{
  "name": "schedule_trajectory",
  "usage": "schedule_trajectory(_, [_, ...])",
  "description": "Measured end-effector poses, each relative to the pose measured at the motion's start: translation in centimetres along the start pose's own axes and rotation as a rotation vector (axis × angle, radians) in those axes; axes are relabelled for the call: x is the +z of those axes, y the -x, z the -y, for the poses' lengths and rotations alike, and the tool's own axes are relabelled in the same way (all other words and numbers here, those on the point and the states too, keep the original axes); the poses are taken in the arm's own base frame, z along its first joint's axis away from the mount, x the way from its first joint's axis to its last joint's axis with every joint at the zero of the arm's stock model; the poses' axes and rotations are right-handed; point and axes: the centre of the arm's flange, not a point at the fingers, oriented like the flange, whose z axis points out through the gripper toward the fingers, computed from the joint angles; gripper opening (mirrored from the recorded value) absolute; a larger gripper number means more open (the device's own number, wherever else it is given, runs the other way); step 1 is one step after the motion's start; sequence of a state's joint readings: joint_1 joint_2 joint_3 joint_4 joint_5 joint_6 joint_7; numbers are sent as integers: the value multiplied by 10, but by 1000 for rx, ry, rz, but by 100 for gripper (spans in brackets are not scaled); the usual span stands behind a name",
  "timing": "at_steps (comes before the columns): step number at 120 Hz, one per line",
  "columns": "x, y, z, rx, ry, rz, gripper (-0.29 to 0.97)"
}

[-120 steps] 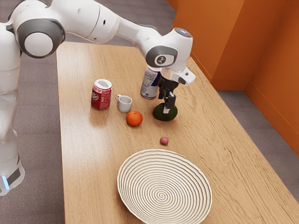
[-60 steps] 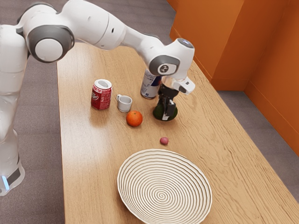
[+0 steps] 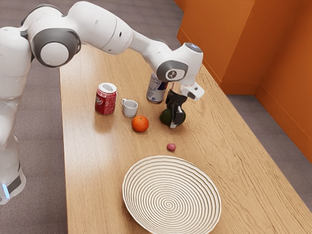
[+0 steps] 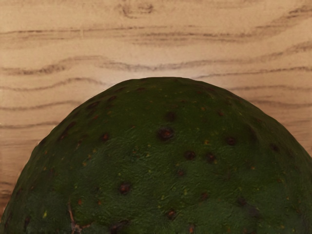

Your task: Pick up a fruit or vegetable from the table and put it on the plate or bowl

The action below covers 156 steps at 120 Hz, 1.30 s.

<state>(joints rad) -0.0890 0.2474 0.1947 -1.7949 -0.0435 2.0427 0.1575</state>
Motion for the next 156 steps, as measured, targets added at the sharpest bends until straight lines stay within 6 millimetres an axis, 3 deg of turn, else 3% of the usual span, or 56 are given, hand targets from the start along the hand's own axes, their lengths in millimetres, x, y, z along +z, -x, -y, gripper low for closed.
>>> schedule_trajectory(30, [-29,4,-4,3,-22,-48,3])
schedule_trajectory(50, [-70,12,-34,39,-44,-109,-12])
schedule_trajectory(66, [-107,33,-76,93,-40,-151,-11])
schedule_trajectory(84, [-122,54,-124,165,-24,-159,-12])
schedule_trajectory(97, [-128,67,-154,212,-8,-158,-3])
schedule_trajectory(101, [-128,71,-161,223,-3,-156,-7])
schedule_trajectory(119, [-133,86,-180,258,17,-154,3])
schedule_trajectory(125, [-133,88,-185,267,20,-152,-4])
schedule_trajectory(141, [-133,92,-200,296,26,-147,4])
schedule_trajectory(156, [-133,98,-227,348,36,-143,10])
